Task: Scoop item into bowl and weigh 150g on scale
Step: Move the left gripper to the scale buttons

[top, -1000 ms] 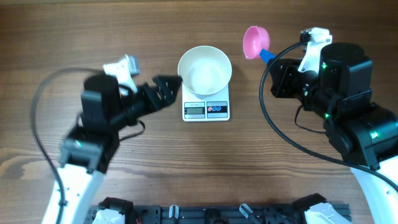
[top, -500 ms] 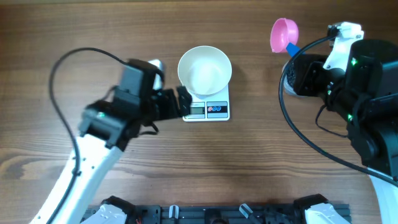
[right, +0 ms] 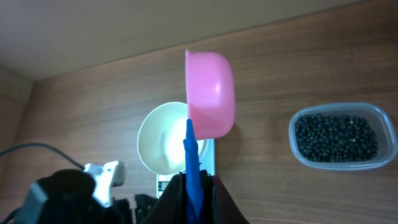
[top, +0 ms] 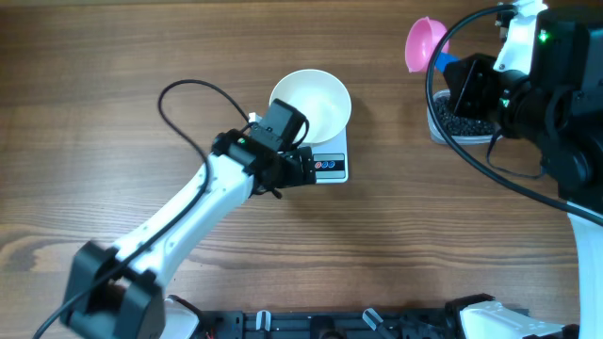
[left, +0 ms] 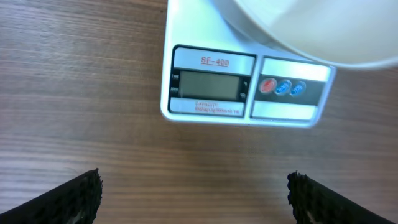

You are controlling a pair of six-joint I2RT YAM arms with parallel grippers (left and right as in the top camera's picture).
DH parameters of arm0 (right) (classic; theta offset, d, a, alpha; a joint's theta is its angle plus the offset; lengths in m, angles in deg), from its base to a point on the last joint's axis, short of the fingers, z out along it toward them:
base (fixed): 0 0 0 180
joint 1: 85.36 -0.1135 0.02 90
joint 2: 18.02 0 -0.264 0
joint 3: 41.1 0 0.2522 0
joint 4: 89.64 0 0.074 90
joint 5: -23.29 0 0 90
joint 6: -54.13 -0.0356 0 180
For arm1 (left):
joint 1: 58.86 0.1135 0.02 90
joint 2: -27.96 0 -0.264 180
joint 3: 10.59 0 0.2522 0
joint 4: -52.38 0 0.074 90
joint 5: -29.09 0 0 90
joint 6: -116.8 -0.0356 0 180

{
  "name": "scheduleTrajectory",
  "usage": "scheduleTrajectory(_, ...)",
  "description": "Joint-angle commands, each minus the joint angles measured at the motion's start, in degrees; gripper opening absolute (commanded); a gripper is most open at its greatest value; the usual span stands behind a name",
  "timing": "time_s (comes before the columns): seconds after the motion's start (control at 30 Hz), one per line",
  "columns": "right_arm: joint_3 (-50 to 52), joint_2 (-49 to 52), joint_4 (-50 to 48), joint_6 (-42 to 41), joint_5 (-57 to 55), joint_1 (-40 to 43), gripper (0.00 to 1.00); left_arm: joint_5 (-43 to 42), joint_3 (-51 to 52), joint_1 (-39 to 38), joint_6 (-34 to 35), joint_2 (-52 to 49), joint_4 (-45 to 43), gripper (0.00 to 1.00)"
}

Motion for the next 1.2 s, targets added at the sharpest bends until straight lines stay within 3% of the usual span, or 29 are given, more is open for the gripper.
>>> scheduleTrajectory(0.0, -1.2, -0.42, 0.68, 0.81, -1.79, 0.17, 0.04, 0.35, 0.31, -0.11, -3.52, -2.45, -3.06, 1.0)
scheduleTrajectory(0.2, -1.16, -0.2, 2.08, 2.25, -4.31, 0.17, 0.04, -3.17, 2.38, 1.95, -14.84, 4.07, -1.46, 1.0)
scheduleTrajectory(0.37, -1.16, 0.35, 2.1, 2.25, -5.75, 0.17, 0.04, -11.91, 10.84, 7.72, -15.43, 5.11, -12.5, 1.0)
scheduleTrajectory(0.5, -1.16, 1.73, 1.99, 2.29, -5.73, 0.17, 0.04, -15.32, 11.69, 6.34, -15.39, 5.11, -19.43, 1.0)
scheduleTrajectory(0.57, -1.16, 2.38, 1.9, 2.29, -5.73, 0.17, 0.04, -14.12, 11.69, 4.11, -14.86, 4.87, -19.67, 1.0)
scheduleTrajectory(0.67, -1.16, 2.75, 1.25, 2.29, -5.73, 0.17, 0.04, -1.42, 11.72, -0.7, -1.86, 3.08, -18.95, 1.0)
scheduleTrajectory(0.77, -1.16, 2.75, 1.2, 2.97, -5.73, 0.17, 0.04, 3.45, 11.72, -1.88, 4.31, 2.51, -18.95, 1.0)
scheduleTrajectory(0.97, -1.16, 2.75, 0.72, 3.61, -5.7, 0.17, 0.05, 4.24, 11.72, -1.95, 3.54, 2.05, -19.47, 1.0)
scheduleTrajectory(1.07, -1.16, 2.75, 0.17, 3.58, -5.7, 0.17, 0.04, 4.26, 11.72, -2.99, -3.02, 0.33, -21.38, 1.0)
scheduleTrajectory(1.17, -1.16, 2.75, 0.55, 3.72, -5.73, 0.17, 0.04, 4.7, 11.72, -3.28, -5.2, -0.92, -22.88, 1.0)
